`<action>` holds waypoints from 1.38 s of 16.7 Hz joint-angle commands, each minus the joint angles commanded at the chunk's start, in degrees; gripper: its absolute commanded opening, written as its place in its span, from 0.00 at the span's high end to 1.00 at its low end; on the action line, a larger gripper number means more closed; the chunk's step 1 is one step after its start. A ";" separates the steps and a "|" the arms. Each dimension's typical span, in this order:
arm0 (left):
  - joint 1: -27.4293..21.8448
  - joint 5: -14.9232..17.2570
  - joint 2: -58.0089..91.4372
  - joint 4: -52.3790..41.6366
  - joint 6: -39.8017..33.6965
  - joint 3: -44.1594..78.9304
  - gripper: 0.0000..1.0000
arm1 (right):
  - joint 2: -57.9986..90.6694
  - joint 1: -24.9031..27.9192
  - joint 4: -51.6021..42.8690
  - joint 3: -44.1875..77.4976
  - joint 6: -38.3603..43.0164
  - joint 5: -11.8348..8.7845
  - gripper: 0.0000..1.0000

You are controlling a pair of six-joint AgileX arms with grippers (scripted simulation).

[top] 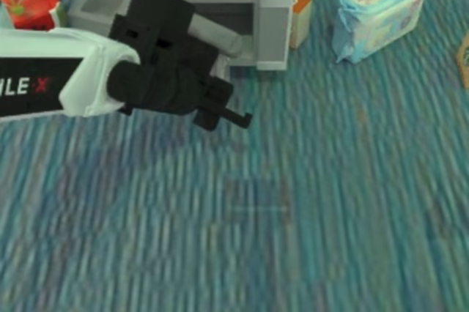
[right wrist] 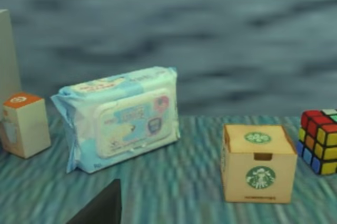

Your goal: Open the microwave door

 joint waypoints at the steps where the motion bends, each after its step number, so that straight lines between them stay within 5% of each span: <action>1: 0.00 0.00 0.00 0.00 0.00 0.00 1.00 | 0.00 0.00 0.00 0.00 0.00 0.00 0.00; 23: -0.14 0.86 -0.11 -0.13 0.30 -0.23 1.00 | 0.00 0.00 0.00 0.00 0.00 0.00 0.00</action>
